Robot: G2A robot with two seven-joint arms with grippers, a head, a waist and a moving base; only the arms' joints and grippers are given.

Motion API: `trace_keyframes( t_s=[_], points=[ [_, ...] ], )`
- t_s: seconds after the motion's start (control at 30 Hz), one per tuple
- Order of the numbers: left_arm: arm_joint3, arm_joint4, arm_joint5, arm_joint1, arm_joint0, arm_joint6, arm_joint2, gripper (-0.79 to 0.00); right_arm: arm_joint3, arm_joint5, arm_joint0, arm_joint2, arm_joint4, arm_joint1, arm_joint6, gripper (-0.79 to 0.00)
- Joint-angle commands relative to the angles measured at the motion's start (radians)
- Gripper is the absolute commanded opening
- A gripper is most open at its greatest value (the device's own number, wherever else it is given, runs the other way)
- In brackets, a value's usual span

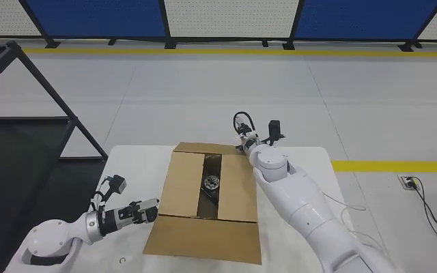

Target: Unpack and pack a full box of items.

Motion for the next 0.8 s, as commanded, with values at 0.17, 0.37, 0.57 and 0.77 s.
trace_keyframes(
  t_s=[0.17, 0.37, 0.57, 0.77],
  points=[
    [-0.034, -0.005, -0.007, 0.003, 0.027, -0.021, -0.006, 0.0, -0.01, 0.028, -0.009, 0.025, -0.037, 0.003, 0.02, 0.0],
    [-0.052, -0.019, -0.013, 0.006, 0.043, -0.017, -0.025, 0.0, -0.045, -0.028, -0.027, 0.061, -0.046, 0.007, 0.036, 0.0],
    [-0.039, -0.079, -0.017, 0.013, 0.054, -0.013, -0.091, 0.0, -0.151, -0.117, -0.083, 0.113, -0.096, 0.043, 0.236, 0.0],
    [0.005, -0.157, -0.015, 0.025, 0.067, -0.032, -0.194, 0.0, -0.341, -0.071, -0.174, 0.153, -0.256, 0.106, 0.508, 0.0]
  ],
)
